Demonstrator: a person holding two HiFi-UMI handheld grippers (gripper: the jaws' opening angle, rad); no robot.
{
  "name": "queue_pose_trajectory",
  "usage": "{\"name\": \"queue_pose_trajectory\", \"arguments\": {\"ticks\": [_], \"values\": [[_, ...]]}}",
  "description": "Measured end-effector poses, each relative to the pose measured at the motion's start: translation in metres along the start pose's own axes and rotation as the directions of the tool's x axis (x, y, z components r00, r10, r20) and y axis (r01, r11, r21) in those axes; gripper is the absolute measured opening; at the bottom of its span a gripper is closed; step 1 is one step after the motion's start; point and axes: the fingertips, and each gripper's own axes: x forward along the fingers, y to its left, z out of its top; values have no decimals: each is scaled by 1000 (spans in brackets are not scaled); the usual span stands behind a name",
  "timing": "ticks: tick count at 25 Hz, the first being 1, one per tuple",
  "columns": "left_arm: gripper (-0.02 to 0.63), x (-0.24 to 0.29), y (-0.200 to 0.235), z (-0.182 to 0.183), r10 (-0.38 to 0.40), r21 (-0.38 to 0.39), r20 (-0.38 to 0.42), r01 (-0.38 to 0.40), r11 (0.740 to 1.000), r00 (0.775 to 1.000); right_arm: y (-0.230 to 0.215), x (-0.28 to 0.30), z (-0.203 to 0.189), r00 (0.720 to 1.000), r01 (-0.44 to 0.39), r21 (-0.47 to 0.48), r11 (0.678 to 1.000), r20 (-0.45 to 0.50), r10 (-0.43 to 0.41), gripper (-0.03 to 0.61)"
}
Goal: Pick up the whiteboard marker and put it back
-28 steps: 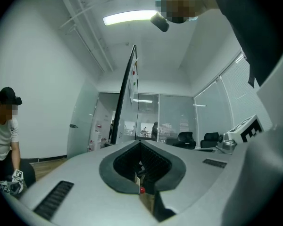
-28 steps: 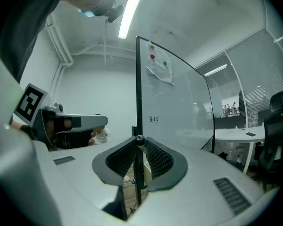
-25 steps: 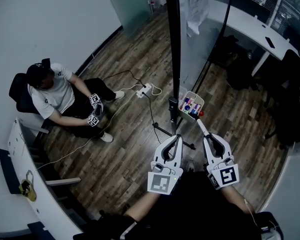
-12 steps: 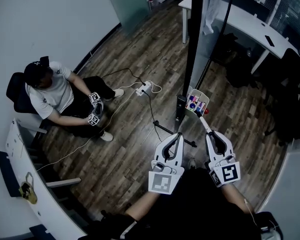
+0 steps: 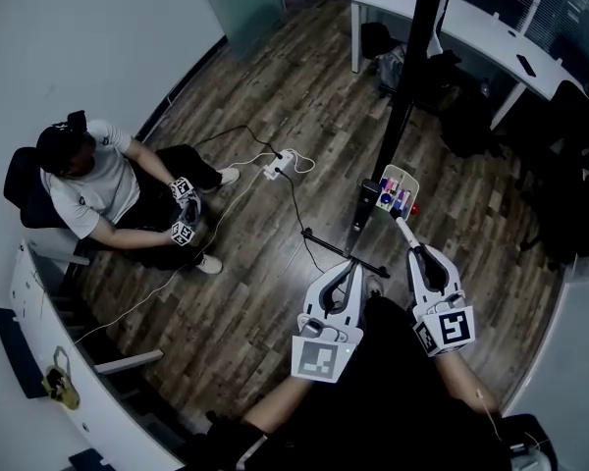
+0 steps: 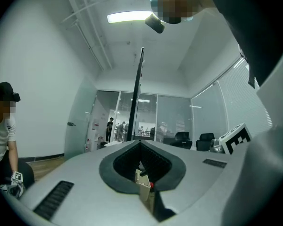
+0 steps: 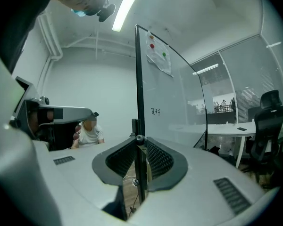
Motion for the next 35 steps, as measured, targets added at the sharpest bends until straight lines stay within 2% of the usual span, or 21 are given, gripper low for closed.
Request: {"name": "queue_pose_trajectory", "arguments": {"ticks": [12,15,19,23,35], "values": [[2,22,11,-8,17,-3,-32,-17,1000,999,-5,32,-24,998,-20,20,1000,-61,22,78],[2,27,11,-5,21,8,-25,-21,1000,999,-5,34,-33,994,-30,26,999,-103,33,78],[2,46,7,-16,31,10,-54,-31,999,998,-22,47,-43,991,-52,37,998,-124,56,78],[2,48,11,-20,43,4,-66,-43,999,997,-20,55,-50,987,-61,39,997,-147,66,78],[2,52,30,-21,69,-18,-76,-70,997,995,-18,78,-55,978,-44,38,998,-202,50,80]]}}
